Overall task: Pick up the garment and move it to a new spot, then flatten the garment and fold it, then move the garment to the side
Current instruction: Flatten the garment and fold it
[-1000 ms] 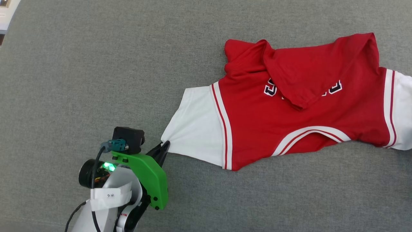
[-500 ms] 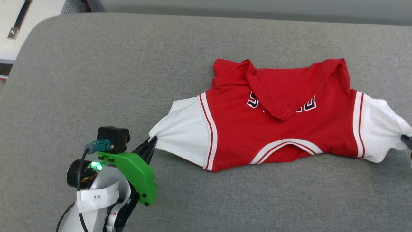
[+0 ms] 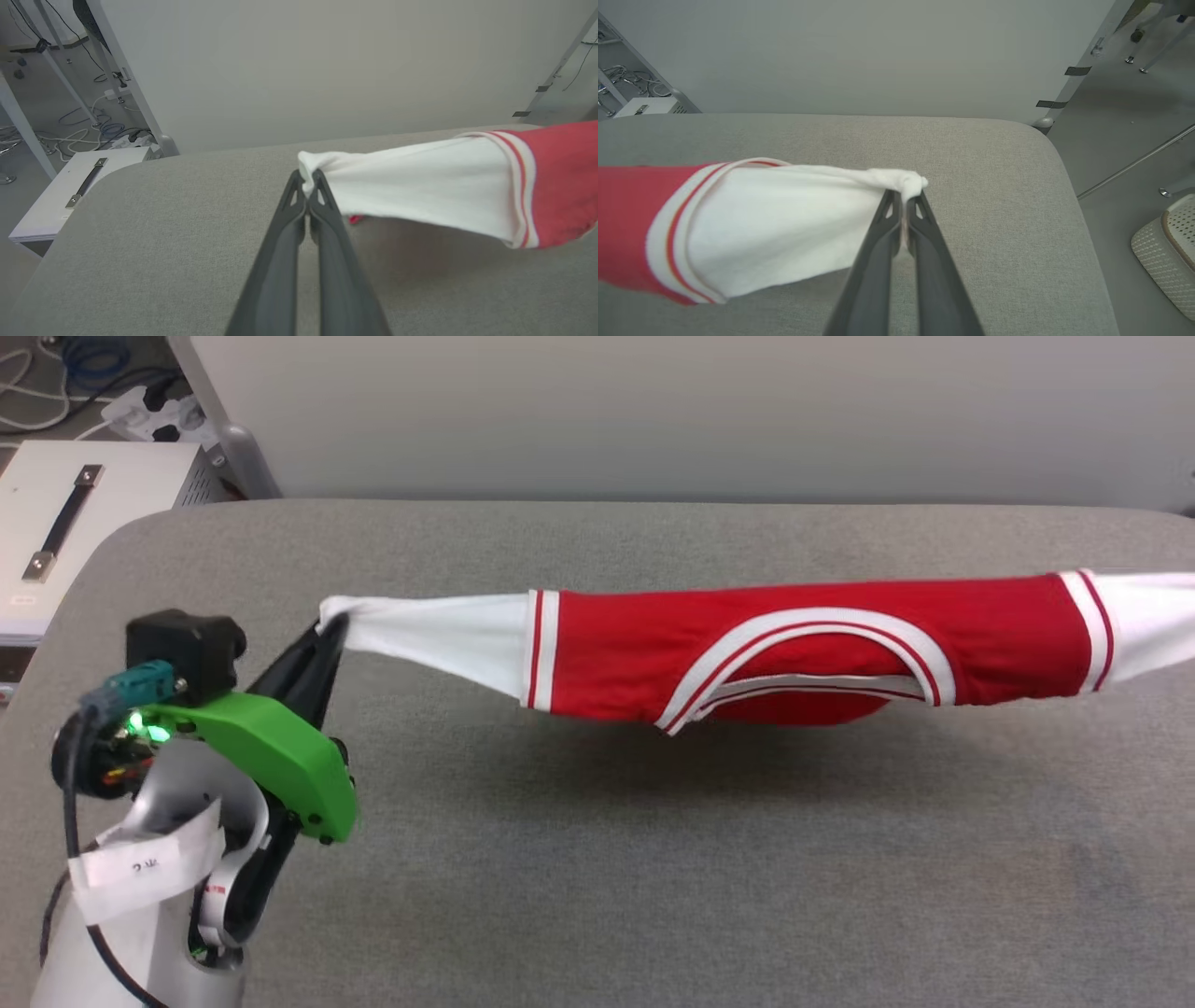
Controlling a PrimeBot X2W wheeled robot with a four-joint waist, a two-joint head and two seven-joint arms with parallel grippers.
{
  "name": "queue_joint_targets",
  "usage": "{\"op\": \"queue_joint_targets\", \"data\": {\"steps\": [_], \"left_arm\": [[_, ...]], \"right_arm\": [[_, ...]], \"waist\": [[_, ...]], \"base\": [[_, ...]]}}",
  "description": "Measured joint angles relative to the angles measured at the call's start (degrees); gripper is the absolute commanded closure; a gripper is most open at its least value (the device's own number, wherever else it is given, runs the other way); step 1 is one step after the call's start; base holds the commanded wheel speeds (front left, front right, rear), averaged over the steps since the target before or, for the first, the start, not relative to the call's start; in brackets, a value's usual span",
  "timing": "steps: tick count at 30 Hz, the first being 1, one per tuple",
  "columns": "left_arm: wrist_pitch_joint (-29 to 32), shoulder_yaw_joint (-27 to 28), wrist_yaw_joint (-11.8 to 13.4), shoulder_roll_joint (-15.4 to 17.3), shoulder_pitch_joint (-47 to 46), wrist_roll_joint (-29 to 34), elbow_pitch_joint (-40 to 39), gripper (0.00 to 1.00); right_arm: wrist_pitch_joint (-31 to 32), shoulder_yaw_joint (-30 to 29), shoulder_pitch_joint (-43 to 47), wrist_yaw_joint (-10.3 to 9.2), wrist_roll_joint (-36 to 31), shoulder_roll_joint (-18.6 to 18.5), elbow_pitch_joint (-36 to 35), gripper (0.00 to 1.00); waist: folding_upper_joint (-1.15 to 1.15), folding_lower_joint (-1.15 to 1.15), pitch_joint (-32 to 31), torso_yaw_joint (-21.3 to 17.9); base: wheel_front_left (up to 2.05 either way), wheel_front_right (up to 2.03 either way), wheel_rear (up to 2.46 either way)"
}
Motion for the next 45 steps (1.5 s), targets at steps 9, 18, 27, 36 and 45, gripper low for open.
{"op": "queue_joint_targets", "data": {"steps": [9,18,27,36,45], "left_arm": [[0.22,3.22,0.03,2.2,-7.42,-0.54,-5.67,1.0],[-1.76,6.65,0.11,4.12,-14.88,-1.03,-8.05,1.0],[-3.65,7.38,-0.51,6.2,-22.86,-1.36,-5.33,1.0],[-4.67,6.39,-2.66,9.76,-36.45,-1.87,1.1,1.0],[-9.43,1.96,-4.14,12.71,-58.21,-1.31,12.9,1.0]], "right_arm": [[-0.96,-1.15,-7.93,0.0,0.82,-0.08,-3.69,1.0],[-5.45,-0.73,-14.44,0.01,0.32,0.36,-3.63,1.0],[-8.73,0.63,-21.03,0.05,-0.97,0.94,-1.6,1.0],[-12.0,3.55,-33.48,0.05,-3.99,1.41,2.24,1.0],[-19.03,6.17,-51.86,0.05,-10.15,4.01,11.77,1.0]], "waist": [[0.0,0.0,-3.05,-2.68],[0.0,0.0,-2.51,-4.36],[0.0,0.0,0.63,-5.12],[0.0,0.0,7.87,-5.59],[0.0,0.0,18.52,-5.84]], "base": [[0.0,0.0,0.0],[0.0,0.0,0.0],[0.0,0.0,0.0],[0.0,0.0,0.0],[0.0,0.0,0.0]]}}
